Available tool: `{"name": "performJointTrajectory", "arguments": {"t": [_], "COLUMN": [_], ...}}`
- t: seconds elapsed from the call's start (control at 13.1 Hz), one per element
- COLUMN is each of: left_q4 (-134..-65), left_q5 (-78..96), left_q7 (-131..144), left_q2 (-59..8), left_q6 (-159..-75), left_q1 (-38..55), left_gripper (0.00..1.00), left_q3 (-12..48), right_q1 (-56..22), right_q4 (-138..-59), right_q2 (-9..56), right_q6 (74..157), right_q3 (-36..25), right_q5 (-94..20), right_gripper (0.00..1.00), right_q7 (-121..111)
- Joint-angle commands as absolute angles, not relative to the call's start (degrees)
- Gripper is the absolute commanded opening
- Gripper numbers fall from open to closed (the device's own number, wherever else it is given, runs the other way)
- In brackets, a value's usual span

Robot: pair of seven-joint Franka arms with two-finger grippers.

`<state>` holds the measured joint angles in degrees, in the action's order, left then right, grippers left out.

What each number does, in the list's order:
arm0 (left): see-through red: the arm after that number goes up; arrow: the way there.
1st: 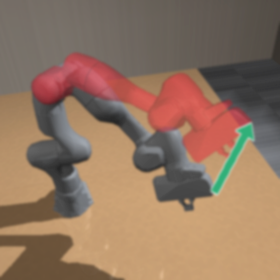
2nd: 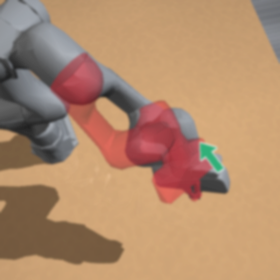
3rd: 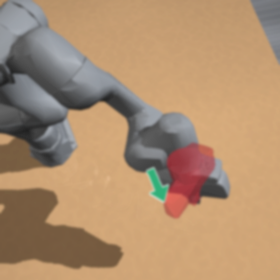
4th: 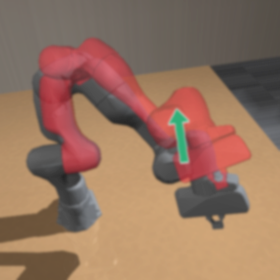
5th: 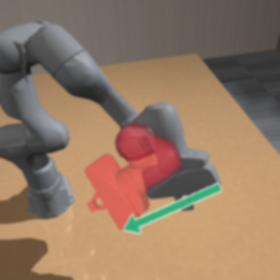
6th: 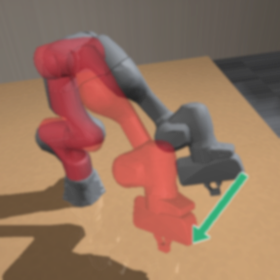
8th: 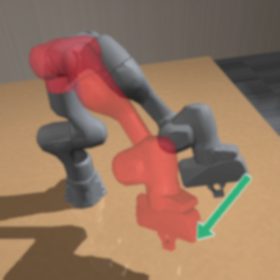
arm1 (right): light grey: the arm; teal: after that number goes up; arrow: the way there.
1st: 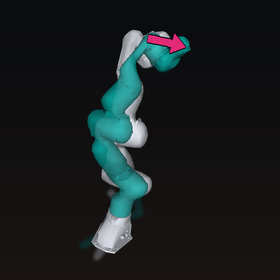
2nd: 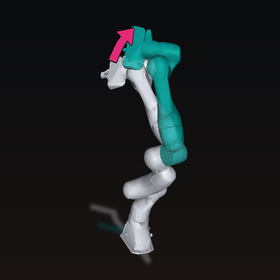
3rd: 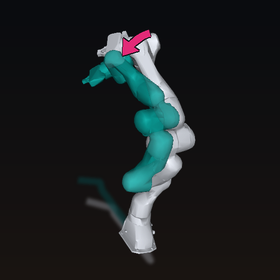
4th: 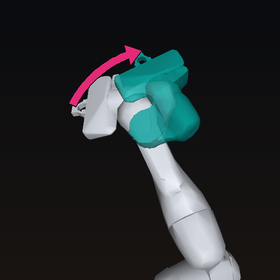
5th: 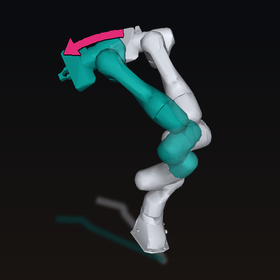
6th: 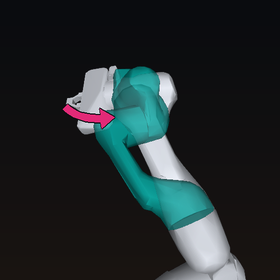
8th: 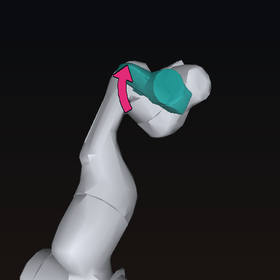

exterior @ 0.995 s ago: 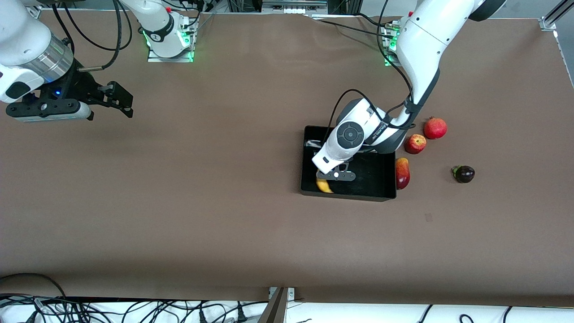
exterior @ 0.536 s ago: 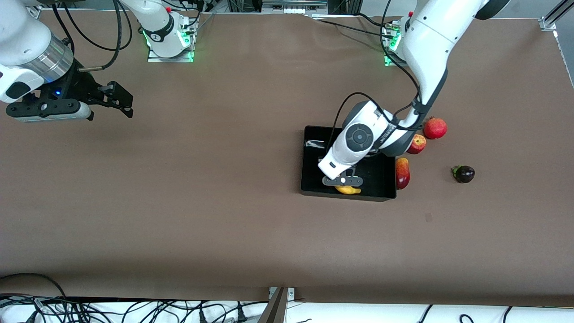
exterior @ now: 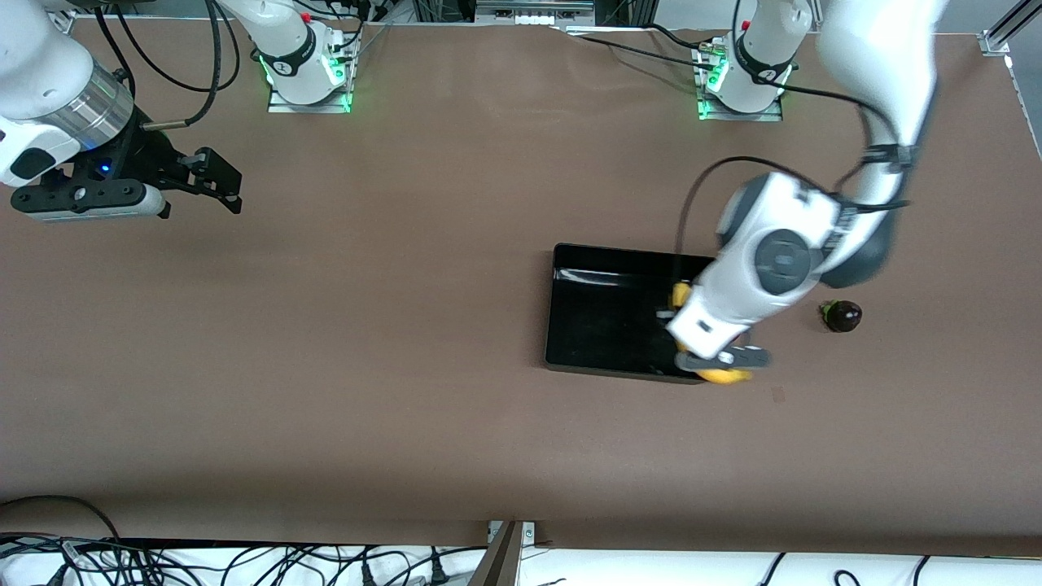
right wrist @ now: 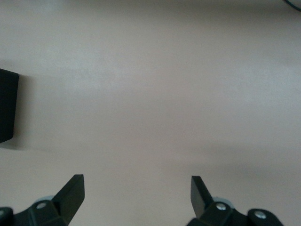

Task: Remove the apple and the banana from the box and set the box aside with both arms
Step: 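Carry the banana out and lower it beside the mango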

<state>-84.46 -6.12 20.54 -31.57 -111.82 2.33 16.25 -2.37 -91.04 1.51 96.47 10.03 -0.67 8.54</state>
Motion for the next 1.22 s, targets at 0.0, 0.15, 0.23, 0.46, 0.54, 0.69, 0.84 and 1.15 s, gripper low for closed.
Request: {"name": "performJointTrajectory", "arguments": {"t": [0.0,0.15,0.23,0.46,0.54,0.69,0.84,1.15], "left_q4": [-84.3,-84.8,-84.6,-85.1,-85.0,-85.3,-85.3,-84.6], "left_q5": [-7.4,-7.5,-7.5,-8.3,-9.7,-10.3,-10.3,-10.2], "left_q7": [1.6,-12.0,-15.9,-21.0,-21.1,-21.0,-20.8,-20.4], "left_q2": [-33.3,-35.8,-37.2,-40.1,-41.9,-43.8,-44.0,-42.2], "left_q6": [-110.6,-111.0,-110.8,-111.1,-111.4,-112.9,-113.0,-111.5], "left_q1": [-5.6,-10.9,-12.2,-14.6,-14.8,-14.8,-14.4,-14.1], "left_gripper": [0.00,0.00,0.00,0.00,0.00,0.00,0.40,1.00], "left_q3": [16.8,16.8,16.8,16.5,16.5,16.6,16.6,17.4], "right_q1": [-2.4,-2.4,-2.3,-2.3,-2.3,-2.3,-2.3,-2.3], "right_q4": [-90.3,-90.3,-90.3,-90.3,-90.3,-90.3,-90.3,-90.3], "right_q2": [1.7,1.7,1.7,1.7,1.8,1.7,1.7,1.8], "right_q6": [96.5,96.4,96.5,96.5,96.5,96.5,96.5,96.5], "right_q3": [10.3,10.3,10.3,10.3,10.3,10.3,10.3,10.3], "right_q5": [-0.4,-0.4,-0.4,-0.4,-0.4,-0.4,-0.4,-0.4], "right_gripper": [1.00,1.00,1.00,1.00,1.00,1.00,1.00,1.00], "right_q7": [9.1,9.1,9.1,9.1,9.1,9.1,9.1,9.1]}}
